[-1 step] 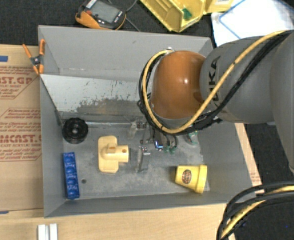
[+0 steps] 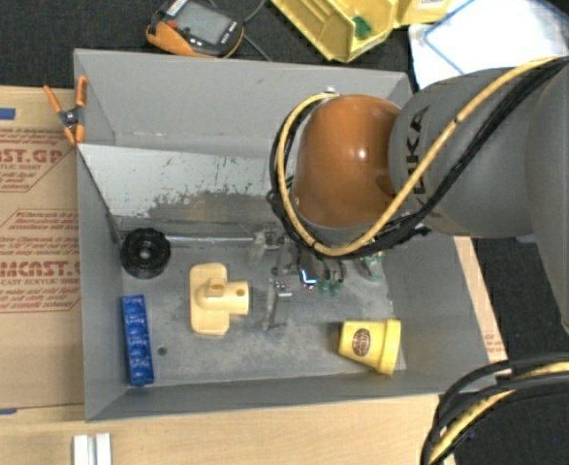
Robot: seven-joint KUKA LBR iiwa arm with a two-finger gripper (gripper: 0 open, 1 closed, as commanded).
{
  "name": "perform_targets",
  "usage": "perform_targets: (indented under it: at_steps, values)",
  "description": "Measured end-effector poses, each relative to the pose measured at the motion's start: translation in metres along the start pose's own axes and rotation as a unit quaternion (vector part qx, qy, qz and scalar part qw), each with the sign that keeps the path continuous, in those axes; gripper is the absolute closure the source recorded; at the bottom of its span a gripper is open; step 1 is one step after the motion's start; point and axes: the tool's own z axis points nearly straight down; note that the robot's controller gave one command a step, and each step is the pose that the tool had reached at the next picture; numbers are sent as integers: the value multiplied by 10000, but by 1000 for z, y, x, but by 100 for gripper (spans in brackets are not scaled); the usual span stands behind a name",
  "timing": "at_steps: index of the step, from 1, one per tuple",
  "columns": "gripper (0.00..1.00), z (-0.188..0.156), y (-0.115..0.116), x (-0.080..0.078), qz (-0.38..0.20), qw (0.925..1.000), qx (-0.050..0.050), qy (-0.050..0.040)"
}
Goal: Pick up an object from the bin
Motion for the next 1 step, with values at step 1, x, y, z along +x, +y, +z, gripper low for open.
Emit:
perform_targets:
  at_steps: [1]
  values:
    - [0,109,27,-23,-1386,9904,-7,-10]
